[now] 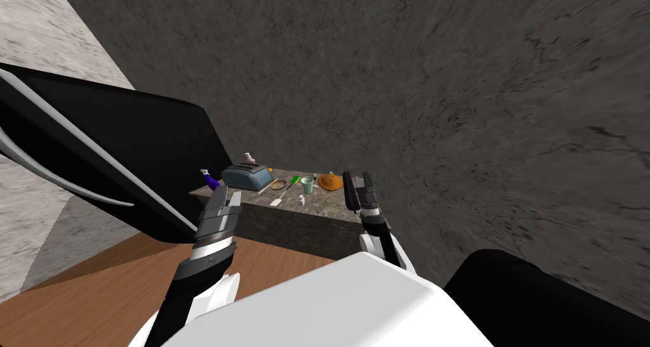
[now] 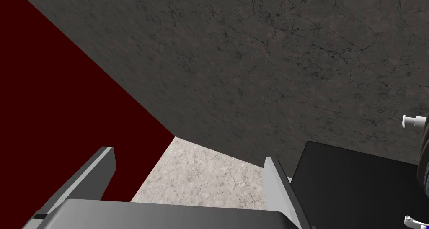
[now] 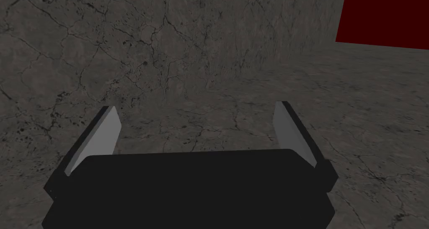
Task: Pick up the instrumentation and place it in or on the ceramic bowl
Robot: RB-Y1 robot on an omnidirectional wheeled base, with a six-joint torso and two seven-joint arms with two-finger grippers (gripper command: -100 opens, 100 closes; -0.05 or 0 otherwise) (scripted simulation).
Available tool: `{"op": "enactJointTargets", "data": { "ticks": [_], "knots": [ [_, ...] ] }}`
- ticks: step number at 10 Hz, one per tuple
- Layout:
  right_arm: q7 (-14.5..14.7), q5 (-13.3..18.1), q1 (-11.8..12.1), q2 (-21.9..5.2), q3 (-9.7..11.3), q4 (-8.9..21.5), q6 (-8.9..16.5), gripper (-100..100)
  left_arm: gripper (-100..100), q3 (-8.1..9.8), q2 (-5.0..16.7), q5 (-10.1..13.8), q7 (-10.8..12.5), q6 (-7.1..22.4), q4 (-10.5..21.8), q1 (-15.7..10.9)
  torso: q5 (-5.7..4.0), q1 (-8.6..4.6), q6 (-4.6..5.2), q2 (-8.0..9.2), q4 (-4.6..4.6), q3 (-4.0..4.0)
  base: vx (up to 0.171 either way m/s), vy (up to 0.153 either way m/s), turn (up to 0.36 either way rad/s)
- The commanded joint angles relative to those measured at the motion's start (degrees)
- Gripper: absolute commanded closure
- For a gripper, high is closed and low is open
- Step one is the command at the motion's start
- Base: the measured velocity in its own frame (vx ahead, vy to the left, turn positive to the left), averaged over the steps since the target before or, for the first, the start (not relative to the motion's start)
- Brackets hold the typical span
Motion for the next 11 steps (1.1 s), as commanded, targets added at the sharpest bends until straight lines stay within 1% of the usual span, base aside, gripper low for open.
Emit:
{"op": "enactJointTargets", "data": {
  "ticks": [1,3,4,5,8,11],
  "knots": [
    [0.00,0.00,0.00,0.00,0.00,0.00,0.00,0,-100,-0.08,2.45,-0.28,-0.82,-0.01,1.18,-0.42,0.00,0.00,0.00,0.00,0.00,0.00,-0.015,0.001,-0.054],
    [0.00,0.00,-0.01,0.00,0.00,0.00,0.00,0,-100,-0.22,4.38,-0.59,-1.97,-0.06,2.79,-0.97,0.01,0.03,0.01,0.09,0.02,0.05,-0.036,0.005,-0.072],
    [0.00,0.00,-0.01,0.00,0.00,0.00,0.00,0,-100,-0.44,5.91,-0.94,-3.49,-0.17,4.86,-1.66,0.01,0.04,0.01,0.14,0.03,0.08,-0.074,0.014,-0.110],
    [0.00,0.00,-0.01,0.00,0.00,0.00,0.00,0,-100,-0.44,5.91,-0.94,-3.49,-0.17,4.86,-1.66,0.01,0.06,0.01,0.25,0.05,0.14,-0.069,0.015,-0.064],
    [0.00,0.00,-0.01,0.00,0.00,0.00,0.00,0,-100,-0.89,7.55,-1.50,-6.28,-0.46,8.60,-2.85,0.02,0.07,0.01,0.21,0.05,0.12,-0.061,0.013,-0.098],
    [0.00,0.00,-0.01,0.00,0.00,0.00,0.00,0,-100,-1.41,8.45,-2.17,-9.50,-0.81,12.90,-4.20,0.02,0.07,0.01,0.34,0.07,0.19,-0.091,0.011,-0.115]
  ]
}}
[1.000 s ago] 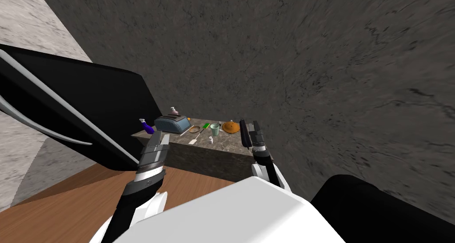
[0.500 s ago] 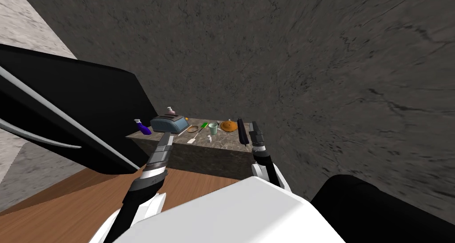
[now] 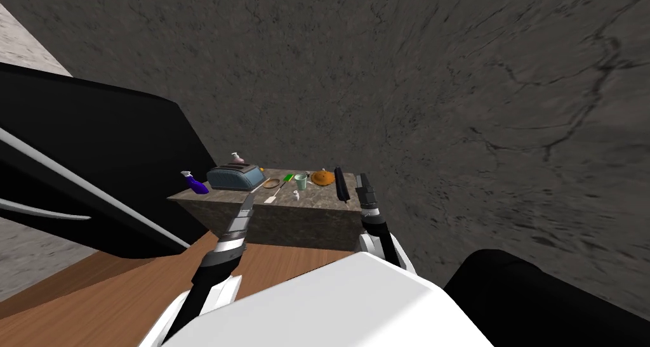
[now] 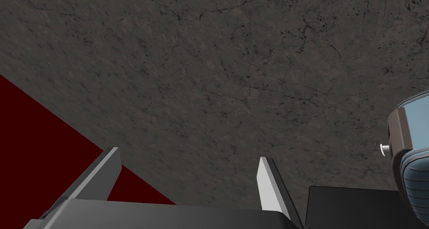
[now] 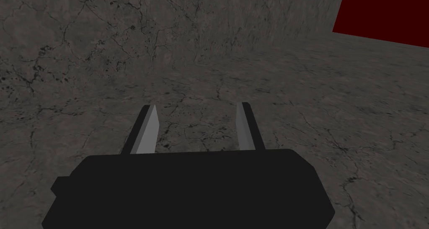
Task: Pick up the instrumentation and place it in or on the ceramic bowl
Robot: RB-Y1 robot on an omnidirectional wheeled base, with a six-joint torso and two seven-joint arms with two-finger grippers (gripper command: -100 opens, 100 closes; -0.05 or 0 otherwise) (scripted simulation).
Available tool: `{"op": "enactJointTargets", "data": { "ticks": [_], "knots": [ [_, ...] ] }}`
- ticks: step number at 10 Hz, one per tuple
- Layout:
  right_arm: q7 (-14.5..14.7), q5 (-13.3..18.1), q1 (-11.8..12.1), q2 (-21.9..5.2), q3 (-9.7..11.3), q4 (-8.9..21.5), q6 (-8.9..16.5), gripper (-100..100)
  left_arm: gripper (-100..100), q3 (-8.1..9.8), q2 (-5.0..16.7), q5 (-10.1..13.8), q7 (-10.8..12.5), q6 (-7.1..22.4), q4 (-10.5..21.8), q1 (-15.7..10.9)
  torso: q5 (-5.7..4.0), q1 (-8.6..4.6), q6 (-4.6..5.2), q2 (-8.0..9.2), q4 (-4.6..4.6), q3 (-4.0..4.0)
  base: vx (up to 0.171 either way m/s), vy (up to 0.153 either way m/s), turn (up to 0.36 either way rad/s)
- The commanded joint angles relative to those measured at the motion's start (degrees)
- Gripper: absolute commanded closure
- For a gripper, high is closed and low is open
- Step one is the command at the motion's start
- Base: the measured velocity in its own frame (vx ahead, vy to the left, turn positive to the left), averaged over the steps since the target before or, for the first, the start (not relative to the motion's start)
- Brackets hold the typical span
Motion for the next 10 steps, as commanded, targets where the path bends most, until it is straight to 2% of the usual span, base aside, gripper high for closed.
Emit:
{"op": "enactJointTargets", "data": {
  "ticks": [1,6,10],
  "knots": [
    [0.00,0.00,0.00,0.00,0.00,0.00,0.00,0,-100,-0.07,0.48,-0.32,-1.81,-0.06,2.45,-0.85,0.00,0.00,0.00,0.00,0.00,0.00,-0.089,-0.003,-0.114],
    [0.00,0.00,0.01,0.00,0.00,0.00,0.00,0,-100,-0.49,0.27,-2.55,-7.93,-0.32,10.66,-3.53,0.00,-0.01,-0.02,-0.14,-0.03,-0.08,-0.063,0.001,-0.121],
    [0.00,0.00,0.02,0.00,0.00,0.00,0.00,0,-100,-0.22,-0.03,-5.58,-12.97,-0.06,17.37,-5.92,-0.01,-0.02,-0.02,-0.35,-0.07,-0.20,-0.007,-0.006,-0.080]
  ]
}}
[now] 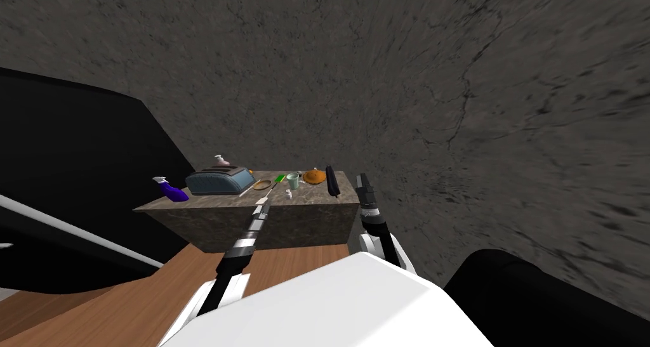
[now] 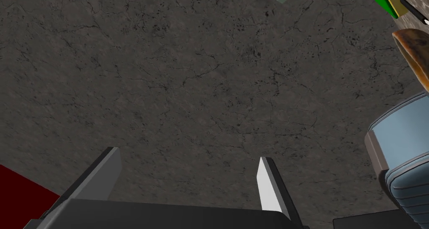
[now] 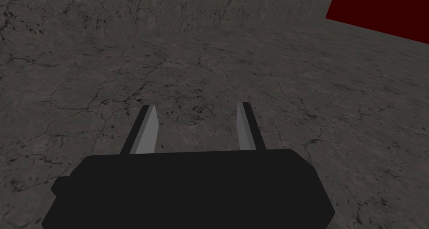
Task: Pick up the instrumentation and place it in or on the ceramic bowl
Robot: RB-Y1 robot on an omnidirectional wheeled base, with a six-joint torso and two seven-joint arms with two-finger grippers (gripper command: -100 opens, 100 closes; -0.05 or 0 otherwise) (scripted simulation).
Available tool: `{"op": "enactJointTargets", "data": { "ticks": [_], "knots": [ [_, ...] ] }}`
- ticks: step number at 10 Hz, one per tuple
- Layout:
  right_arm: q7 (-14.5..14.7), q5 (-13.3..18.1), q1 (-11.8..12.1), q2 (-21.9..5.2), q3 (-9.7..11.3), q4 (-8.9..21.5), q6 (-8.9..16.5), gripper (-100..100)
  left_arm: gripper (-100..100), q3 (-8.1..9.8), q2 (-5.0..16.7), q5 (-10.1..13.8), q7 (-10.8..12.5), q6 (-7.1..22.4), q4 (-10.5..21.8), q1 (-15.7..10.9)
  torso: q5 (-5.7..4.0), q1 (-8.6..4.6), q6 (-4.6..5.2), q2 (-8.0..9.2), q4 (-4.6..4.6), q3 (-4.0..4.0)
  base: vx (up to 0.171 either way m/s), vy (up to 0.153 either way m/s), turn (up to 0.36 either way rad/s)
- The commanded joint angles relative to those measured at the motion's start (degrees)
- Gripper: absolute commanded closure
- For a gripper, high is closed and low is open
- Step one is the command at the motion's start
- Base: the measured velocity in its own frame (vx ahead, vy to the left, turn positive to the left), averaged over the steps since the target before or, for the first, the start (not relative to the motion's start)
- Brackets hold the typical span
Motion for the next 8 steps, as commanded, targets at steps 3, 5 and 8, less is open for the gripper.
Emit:
{"op": "enactJointTargets", "data": {
  "ticks": [3,5,8],
  "knots": [
    [0.00,0.00,0.00,0.00,0.00,0.00,0.00,0,-100,0.55,-0.37,-3.48,-4.65,0.31,5.92,-2.03,-0.01,-0.04,-0.01,-0.10,-0.02,-0.06,0.042,-0.023,-0.063],
    [0.00,0.00,0.01,0.00,0.00,0.00,0.00,0,-100,1.04,-0.58,-5.60,-6.84,0.72,8.79,-3.18,-0.02,-0.07,-0.01,-0.22,-0.05,-0.13,0.076,-0.025,-0.036],
    [0.00,0.00,0.02,0.00,0.00,0.00,0.00,0,-100,1.95,-1.01,-8.85,-9.80,1.46,12.68,-4.79,-0.01,-0.01,-0.02,-0.36,-0.08,-0.20,0.102,-0.014,-0.016]
  ]
}}
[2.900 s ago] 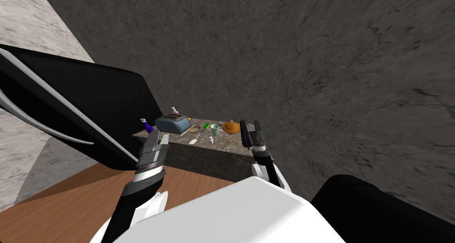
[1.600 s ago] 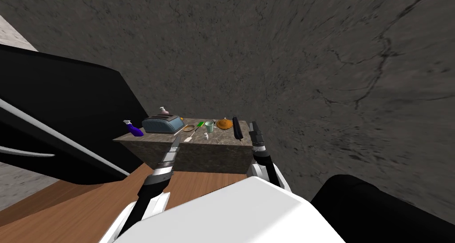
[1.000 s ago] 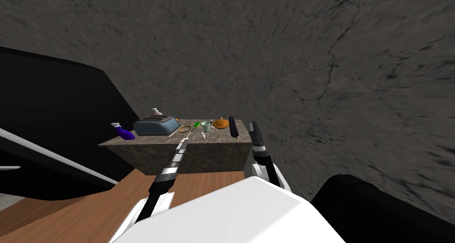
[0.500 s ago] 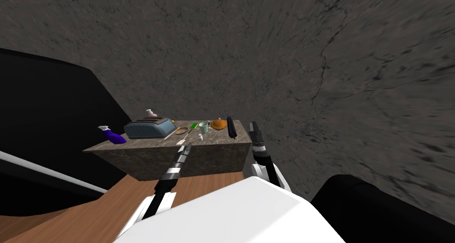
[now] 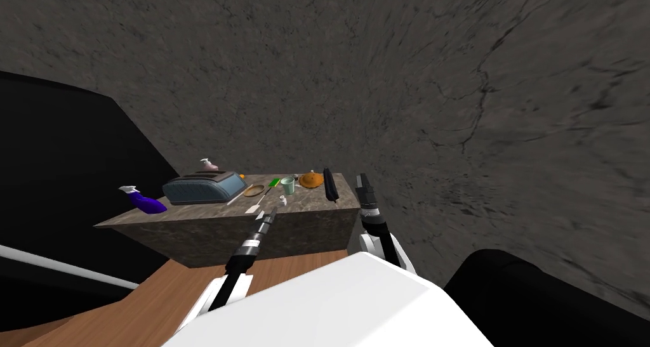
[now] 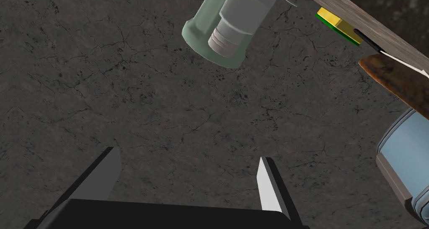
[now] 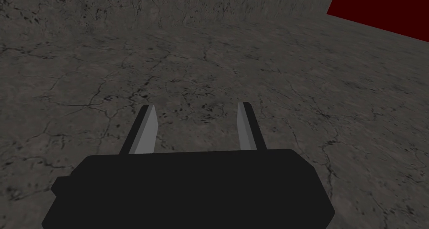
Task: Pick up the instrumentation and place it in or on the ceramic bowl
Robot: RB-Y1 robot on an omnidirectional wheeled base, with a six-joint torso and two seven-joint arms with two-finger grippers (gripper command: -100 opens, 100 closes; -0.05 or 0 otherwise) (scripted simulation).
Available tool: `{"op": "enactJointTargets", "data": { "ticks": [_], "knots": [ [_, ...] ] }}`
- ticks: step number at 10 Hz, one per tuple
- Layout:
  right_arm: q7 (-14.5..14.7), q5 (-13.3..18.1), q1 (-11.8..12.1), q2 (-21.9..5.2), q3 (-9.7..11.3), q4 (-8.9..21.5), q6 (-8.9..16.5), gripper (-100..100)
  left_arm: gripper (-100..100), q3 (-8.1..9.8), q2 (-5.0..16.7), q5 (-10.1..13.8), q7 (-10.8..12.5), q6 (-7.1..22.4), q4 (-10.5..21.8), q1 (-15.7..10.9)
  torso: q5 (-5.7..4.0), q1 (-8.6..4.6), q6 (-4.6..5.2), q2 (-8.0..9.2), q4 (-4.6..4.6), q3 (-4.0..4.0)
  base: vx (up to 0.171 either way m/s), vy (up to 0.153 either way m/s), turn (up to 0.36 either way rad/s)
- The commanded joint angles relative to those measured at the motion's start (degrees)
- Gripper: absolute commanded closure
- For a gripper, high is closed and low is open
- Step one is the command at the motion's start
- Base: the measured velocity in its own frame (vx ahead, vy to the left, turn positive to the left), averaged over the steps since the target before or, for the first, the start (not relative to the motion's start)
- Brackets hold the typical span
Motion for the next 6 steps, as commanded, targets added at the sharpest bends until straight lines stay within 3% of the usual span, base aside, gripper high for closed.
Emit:
{"op": "enactJointTargets", "data": {
  "ticks": [1,6],
  "knots": [
    [0.00,0.00,0.00,0.00,0.00,0.00,0.00,0,-100,0.41,-0.38,-1.85,-1.66,0.75,1.75,-0.85,0.00,0.00,0.00,0.00,0.00,0.00,0.098,-0.031,-0.008],
    [0.00,0.00,0.00,0.00,0.00,0.00,0.00,0,-100,2.08,-1.89,-7.46,-6.16,2.11,7.53,-3.39,-0.01,-0.04,0.00,0.02,0.00,0.01,0.115,-0.022,-0.001]
  ]
}}
